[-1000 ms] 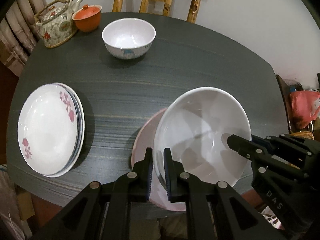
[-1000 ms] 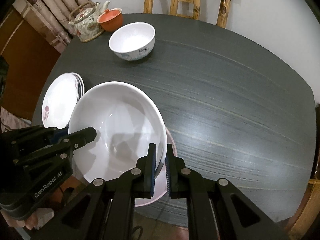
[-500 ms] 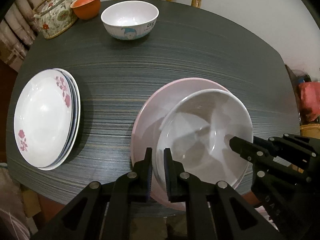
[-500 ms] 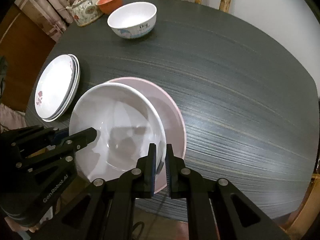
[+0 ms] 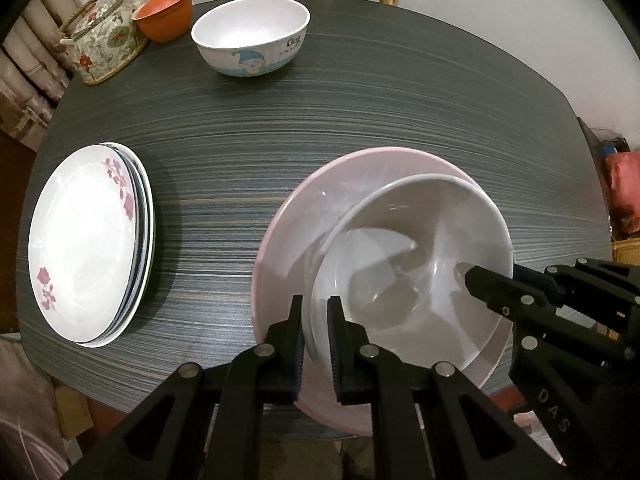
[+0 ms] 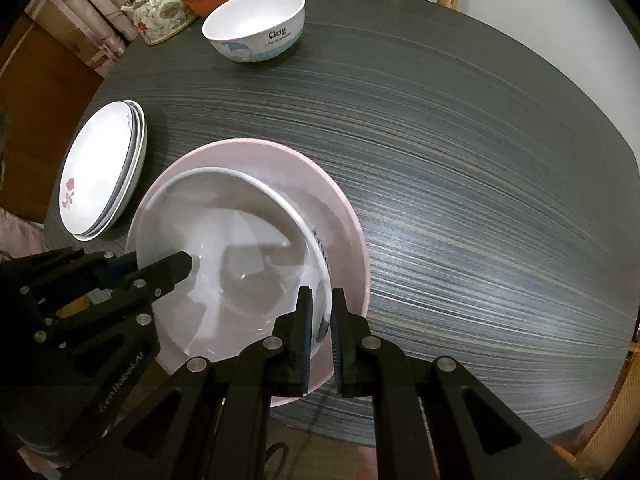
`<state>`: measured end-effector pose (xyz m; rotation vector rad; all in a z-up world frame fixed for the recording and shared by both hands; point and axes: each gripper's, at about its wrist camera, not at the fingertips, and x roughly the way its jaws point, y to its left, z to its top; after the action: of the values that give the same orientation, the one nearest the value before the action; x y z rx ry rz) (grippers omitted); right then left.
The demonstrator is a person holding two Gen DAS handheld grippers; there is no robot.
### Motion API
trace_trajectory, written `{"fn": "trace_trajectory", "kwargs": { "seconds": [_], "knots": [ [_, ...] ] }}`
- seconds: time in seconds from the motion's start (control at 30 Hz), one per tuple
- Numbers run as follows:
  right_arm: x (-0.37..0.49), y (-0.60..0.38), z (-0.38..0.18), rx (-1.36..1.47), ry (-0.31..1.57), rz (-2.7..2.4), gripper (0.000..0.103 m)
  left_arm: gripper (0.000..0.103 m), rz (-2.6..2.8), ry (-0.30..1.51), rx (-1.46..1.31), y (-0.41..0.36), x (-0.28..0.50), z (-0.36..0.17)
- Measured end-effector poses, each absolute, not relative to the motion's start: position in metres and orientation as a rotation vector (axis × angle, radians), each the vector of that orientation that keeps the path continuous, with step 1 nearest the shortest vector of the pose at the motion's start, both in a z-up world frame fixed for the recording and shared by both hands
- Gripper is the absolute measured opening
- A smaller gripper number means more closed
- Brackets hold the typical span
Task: Organize plates and bowls
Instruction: 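Open the left tool and release the white bowl inside the pink bowl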
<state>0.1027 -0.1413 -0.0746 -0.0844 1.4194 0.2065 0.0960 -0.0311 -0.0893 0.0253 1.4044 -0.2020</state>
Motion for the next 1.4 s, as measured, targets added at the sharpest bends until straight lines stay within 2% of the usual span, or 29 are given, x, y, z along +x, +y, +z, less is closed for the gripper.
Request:
{"fn": "trace_trajectory", "kwargs": {
  "seconds": [0.7, 0.9, 1.17, 1.3, 1.4],
  "knots": [
    [0.101, -0.132, -0.073, -0.099, 1.416, 0.181, 0.012, 0.011, -0.195, 1.403, 0.034, -0.034, 0.094, -0.081],
    [0.104, -0.131, -0.07, -0.093, 1.407, 0.184, 0.02, 0.017, -0.193, 1.381, 0.033, -0.036, 0.096, -0.072],
    [0.103, -0.132, -0.064, -0.084, 1.392, 0.189, 0.021, 0.017, -0.222, 1.347, 0.006, -0.024, 0.097, -0.059],
    [0.104, -0.137, -0.055, -0.06, 1.372, 0.195, 0.021, 0.024, -0.248, 1.295, -0.013, -0.018, 0.097, -0.042],
    [0.105, -0.139, -0.046, -0.061, 1.351, 0.203, 0.021, 0.025, -0.252, 1.264, -0.045, -0.008, 0.097, -0.031]
  ]
}}
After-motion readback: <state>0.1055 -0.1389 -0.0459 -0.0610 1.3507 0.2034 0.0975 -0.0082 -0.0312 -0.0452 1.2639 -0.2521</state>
